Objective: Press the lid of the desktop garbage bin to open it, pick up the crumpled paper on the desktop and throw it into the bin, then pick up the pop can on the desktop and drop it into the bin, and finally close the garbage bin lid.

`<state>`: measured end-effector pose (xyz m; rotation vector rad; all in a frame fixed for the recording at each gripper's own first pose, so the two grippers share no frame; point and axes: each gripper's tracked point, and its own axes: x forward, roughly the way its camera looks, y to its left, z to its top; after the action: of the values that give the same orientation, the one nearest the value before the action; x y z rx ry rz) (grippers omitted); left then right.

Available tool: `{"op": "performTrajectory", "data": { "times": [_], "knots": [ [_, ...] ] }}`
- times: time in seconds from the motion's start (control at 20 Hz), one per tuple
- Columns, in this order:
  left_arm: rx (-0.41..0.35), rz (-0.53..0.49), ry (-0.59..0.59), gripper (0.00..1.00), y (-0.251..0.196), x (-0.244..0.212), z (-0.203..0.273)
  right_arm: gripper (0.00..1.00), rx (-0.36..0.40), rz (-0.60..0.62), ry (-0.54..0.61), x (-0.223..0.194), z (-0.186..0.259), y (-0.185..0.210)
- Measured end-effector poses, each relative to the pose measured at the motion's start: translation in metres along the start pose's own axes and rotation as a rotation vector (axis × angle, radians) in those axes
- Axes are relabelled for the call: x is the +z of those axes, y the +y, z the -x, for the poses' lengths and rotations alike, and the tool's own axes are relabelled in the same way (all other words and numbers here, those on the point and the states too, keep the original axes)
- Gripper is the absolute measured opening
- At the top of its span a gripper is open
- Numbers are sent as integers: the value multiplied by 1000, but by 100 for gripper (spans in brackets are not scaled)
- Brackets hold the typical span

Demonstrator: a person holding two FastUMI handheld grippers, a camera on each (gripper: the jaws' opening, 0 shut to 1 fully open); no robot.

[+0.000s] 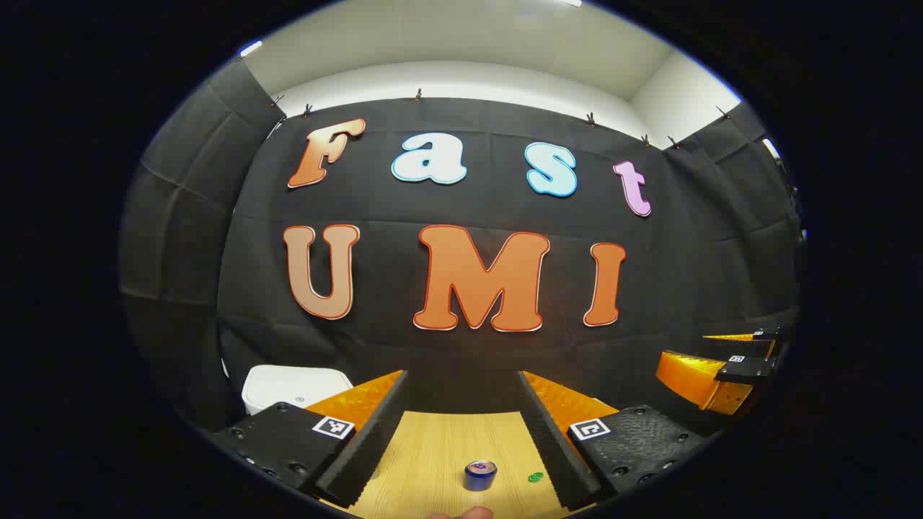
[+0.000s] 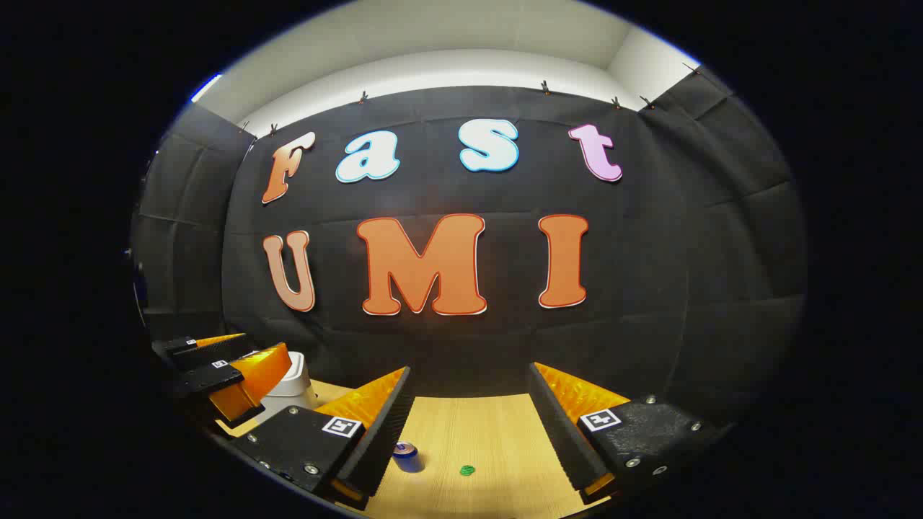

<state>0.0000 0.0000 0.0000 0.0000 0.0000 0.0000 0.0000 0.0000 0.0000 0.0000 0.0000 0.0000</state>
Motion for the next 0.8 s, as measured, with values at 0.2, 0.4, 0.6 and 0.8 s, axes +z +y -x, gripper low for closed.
{"op": "performTrajectory", "data": {
  "times": [0.2, 0.4, 0.6, 0.8],
  "knots": [
    [14, 4, 2, 92, -3, -1, -6, 94, 30, -10, 1, -2, -8, 2],
    [33, 0, 11, 92, 1, -7, -6, 94, 54, -25, 13, -11, -9, 8],
    [31, -8, 15, 93, 0, -7, -4, 94, 57, -16, 27, -21, -7, 10],
    [36, -13, 18, 92, 0, -7, -4, 94, 48, -24, 42, -28, -5, 8]
  ]
}}
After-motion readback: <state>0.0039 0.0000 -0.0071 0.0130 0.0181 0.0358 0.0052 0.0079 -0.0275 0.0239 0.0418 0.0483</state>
